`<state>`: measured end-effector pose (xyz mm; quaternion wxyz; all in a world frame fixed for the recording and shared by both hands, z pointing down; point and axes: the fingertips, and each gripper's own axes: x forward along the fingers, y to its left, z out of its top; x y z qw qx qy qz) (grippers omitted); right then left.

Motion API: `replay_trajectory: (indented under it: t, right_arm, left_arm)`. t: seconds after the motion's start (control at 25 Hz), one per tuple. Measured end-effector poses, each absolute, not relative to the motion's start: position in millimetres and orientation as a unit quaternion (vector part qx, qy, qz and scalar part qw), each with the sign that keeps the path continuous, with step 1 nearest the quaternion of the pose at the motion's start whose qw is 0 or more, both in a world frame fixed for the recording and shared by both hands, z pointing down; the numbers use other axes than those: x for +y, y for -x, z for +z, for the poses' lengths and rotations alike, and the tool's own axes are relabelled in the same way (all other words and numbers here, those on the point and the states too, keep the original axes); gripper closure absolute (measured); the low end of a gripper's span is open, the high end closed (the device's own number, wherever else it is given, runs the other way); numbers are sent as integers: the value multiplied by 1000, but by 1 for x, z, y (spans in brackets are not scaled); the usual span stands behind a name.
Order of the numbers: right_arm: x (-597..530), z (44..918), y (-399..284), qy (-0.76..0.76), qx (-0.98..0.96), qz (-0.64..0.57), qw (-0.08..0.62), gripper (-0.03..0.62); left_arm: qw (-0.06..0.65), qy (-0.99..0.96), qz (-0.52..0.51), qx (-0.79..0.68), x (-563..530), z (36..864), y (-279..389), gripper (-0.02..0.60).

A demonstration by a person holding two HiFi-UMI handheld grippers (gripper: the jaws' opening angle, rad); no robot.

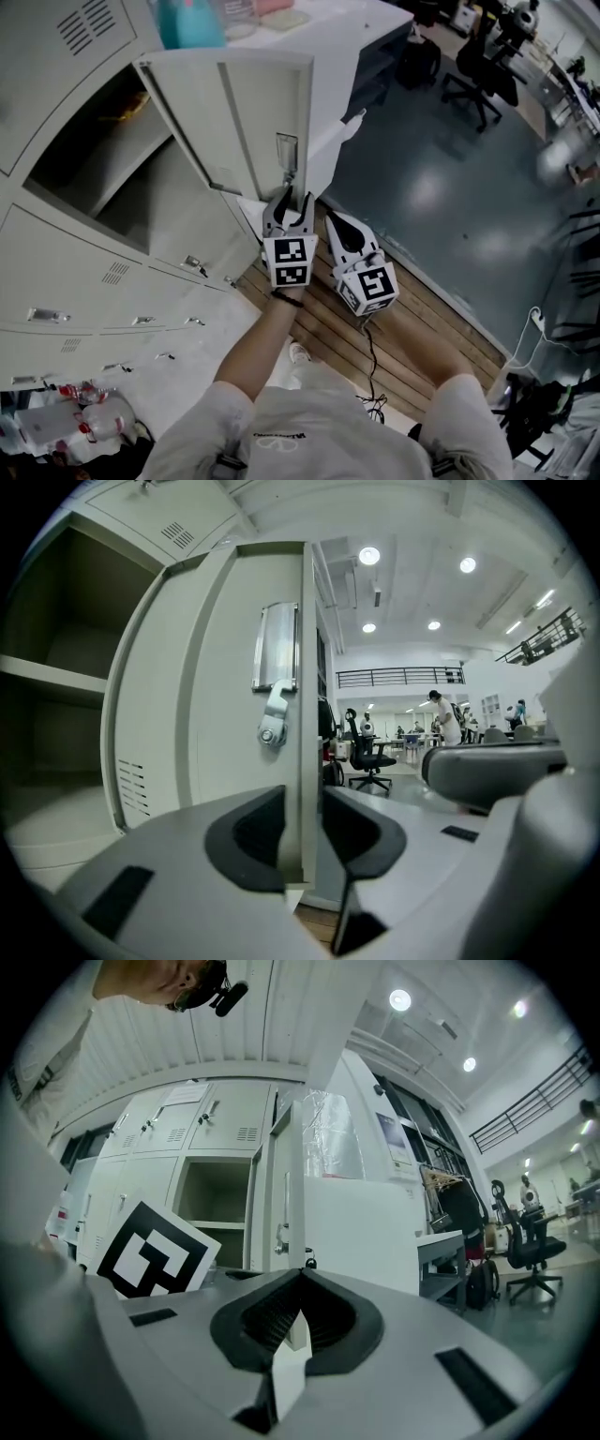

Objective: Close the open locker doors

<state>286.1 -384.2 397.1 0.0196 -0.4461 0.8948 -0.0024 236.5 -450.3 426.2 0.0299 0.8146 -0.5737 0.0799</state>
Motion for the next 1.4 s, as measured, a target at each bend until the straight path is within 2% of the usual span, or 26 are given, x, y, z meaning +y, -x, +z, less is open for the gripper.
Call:
replay_trajectory:
  t: [0.04,0.08,0.44,0.64,0.96,1.4]
  right_arm:
    - [-383,397,-288,447,894,-2,20,583]
    - [-382,396,-291,448,894,0,20,583]
    - [-360,350,-277,382,921,21,72,583]
    - [-336,317,-227,286,953,22,96,531]
    - [-306,299,-131,145,986,24,80,436]
    - [-281,293,-46,39,996,35,72,451]
  left_arm:
    - [28,-814,80,-574,-451,426,-238,514]
    - [27,-814,79,-574,-451,426,-238,532]
    - [22,-839,50,-542,-395,423,-220,532]
    - [19,-853,47,-519,-343,423,-182,522]
    - [9,-862,53,-503,-304,421,-122,512]
    - [-3,-850,37,-526,-276,422,-49,504]
